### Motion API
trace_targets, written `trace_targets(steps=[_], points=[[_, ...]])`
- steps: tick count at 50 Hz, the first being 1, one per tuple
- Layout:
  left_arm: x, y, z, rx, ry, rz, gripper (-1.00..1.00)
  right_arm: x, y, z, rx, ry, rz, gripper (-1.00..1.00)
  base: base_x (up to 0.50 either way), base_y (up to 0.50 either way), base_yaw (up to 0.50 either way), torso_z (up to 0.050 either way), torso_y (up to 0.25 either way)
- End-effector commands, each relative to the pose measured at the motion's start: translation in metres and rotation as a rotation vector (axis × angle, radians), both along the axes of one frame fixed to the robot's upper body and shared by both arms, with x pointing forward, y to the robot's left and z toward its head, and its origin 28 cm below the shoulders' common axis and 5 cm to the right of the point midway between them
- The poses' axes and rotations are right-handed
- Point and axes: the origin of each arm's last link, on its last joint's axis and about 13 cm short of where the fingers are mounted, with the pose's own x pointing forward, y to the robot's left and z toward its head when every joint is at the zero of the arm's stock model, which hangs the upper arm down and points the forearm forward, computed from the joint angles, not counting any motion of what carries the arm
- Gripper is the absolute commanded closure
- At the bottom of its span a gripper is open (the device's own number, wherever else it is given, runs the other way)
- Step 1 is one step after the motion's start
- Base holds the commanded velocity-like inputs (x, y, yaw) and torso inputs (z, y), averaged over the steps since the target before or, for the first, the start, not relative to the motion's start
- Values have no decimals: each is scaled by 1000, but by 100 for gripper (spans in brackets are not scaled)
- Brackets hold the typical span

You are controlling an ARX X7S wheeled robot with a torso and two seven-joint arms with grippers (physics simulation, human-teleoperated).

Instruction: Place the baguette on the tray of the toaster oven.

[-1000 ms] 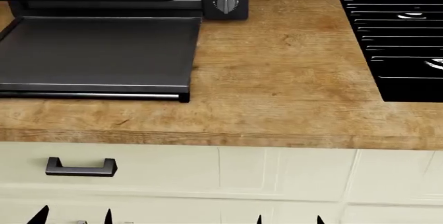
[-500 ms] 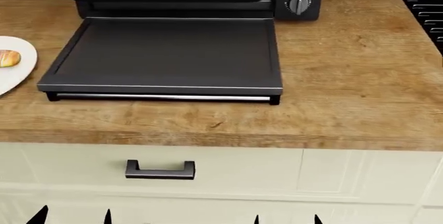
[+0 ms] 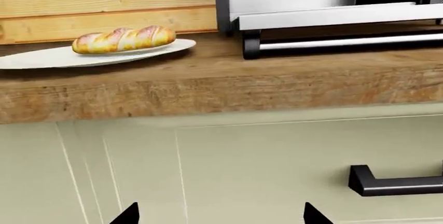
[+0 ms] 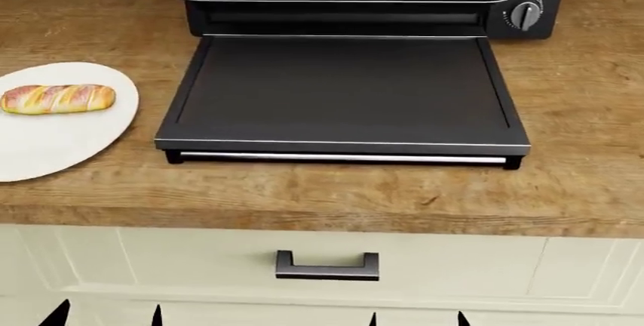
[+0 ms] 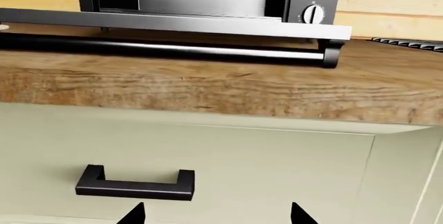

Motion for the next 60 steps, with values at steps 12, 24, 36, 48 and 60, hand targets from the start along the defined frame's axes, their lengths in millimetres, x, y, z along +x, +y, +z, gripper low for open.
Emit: trace_targets(steps=[12, 24, 36, 48, 60], points=[[1, -1, 4, 15, -53, 0, -100, -1, 0, 2, 11, -11, -9, -100, 0, 4, 0, 35, 0], [0, 0, 3, 12, -53, -2, -100, 0, 0, 1, 1, -8, -11, -100, 0, 0, 0, 50, 0], [0, -1, 4, 14, -56, -14, -100, 0, 0, 2, -6, -17, -14, -100, 0, 0, 0, 50, 0], [-1, 1, 4, -28, -43, -11, -100, 0, 0, 2, -7, -18, -13, -100, 0, 0, 0, 33, 0], [-3, -4, 19, -42, -9, -29, -100, 2, -1, 13, 42, -32, -27, -100, 0, 0, 0, 0, 0]])
